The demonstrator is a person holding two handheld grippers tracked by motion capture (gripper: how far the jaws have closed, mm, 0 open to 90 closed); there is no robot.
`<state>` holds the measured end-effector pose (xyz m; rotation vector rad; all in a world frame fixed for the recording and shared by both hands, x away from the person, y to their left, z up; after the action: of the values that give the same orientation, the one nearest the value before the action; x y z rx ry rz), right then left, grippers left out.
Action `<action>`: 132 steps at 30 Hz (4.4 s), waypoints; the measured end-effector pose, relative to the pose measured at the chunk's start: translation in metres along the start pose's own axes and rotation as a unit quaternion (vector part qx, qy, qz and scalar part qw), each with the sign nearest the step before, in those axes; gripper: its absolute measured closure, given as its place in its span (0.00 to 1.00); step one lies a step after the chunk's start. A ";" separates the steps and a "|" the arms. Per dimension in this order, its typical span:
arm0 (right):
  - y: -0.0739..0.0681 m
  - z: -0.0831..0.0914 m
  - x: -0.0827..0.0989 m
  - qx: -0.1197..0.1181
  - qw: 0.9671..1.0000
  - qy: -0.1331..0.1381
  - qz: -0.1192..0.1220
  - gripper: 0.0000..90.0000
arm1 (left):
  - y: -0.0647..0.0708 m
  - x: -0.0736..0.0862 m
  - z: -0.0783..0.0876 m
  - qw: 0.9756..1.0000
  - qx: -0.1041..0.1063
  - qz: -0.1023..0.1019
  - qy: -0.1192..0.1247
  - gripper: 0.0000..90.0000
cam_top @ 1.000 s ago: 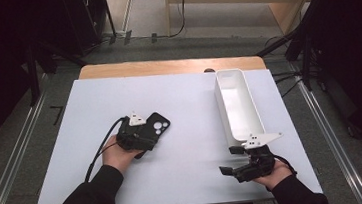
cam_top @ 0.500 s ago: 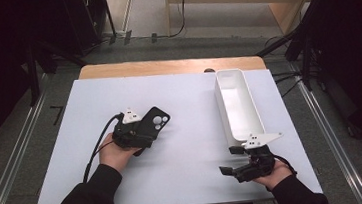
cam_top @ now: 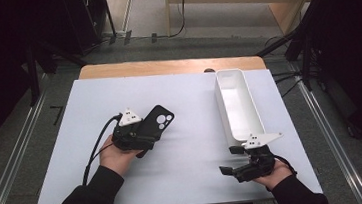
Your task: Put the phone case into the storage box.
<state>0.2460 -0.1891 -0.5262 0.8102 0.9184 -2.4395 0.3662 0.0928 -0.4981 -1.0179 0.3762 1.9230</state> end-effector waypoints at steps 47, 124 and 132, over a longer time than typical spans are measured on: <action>-0.027 -0.010 -0.036 0.003 0.998 0.018 -0.054 0.15 | 0.027 -0.014 0.010 0.994 -0.055 0.056 0.080 0.15; -0.031 -0.060 -0.142 -0.001 0.992 0.071 -0.100 0.16 | 0.045 -0.013 -0.011 0.988 -0.068 0.055 0.124 0.15; -0.030 -0.070 -0.147 -0.003 0.992 0.068 -0.106 0.19 | 0.045 -0.015 -0.011 0.987 -0.071 0.060 0.131 0.15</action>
<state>0.3653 -0.0952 -0.4608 0.9290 1.1140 -2.5845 0.3378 0.0531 -0.4992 -1.3773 0.4628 1.9478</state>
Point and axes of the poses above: each handheld gripper's, and its own axes: z roughly backward along the jaws, x roughly out of its underside, y roughly to its right, the point moved 7 cm from there along -z, roughly forward along the jaws, and after that the axes turned 14 degrees about -z, right-handed, at the moved point
